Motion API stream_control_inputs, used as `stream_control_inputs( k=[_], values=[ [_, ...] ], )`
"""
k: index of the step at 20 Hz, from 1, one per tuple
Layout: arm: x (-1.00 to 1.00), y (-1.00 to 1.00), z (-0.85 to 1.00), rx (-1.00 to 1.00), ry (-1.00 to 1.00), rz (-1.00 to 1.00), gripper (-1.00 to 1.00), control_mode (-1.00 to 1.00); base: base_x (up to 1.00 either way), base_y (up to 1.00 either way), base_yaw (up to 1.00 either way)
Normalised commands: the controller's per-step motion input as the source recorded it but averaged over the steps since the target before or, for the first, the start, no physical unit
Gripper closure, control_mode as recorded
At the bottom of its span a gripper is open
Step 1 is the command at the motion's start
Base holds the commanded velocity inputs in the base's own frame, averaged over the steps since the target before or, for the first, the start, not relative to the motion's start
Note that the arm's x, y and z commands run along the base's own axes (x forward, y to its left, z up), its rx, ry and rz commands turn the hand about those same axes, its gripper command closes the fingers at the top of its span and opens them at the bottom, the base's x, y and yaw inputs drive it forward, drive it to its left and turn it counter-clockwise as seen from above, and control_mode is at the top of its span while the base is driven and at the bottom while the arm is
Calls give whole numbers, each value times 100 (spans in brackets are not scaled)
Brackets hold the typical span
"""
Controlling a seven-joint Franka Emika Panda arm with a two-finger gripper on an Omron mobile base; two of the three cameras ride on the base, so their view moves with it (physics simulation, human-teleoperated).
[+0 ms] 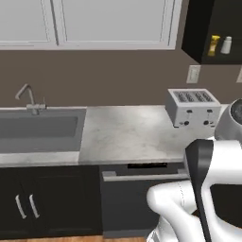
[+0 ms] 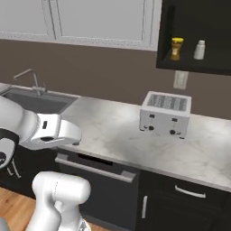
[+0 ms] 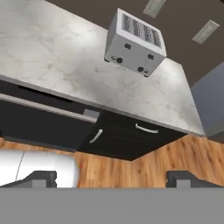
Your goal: Collect the turmeric, ketchup, and shaker from the cabinet and place them next to the stove.
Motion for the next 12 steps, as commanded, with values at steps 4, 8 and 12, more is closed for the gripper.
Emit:
stream_control_inputs(
  k=[4,8,12],
  values=[
    [0,0,0,0,0,0,-100,100,50,-70,-10],
    [0,0,0,0,0,0,-100,100,42,-73,-10],
    [0,0,0,0,0,0,-100,100,32,-78,-10]
  ],
)
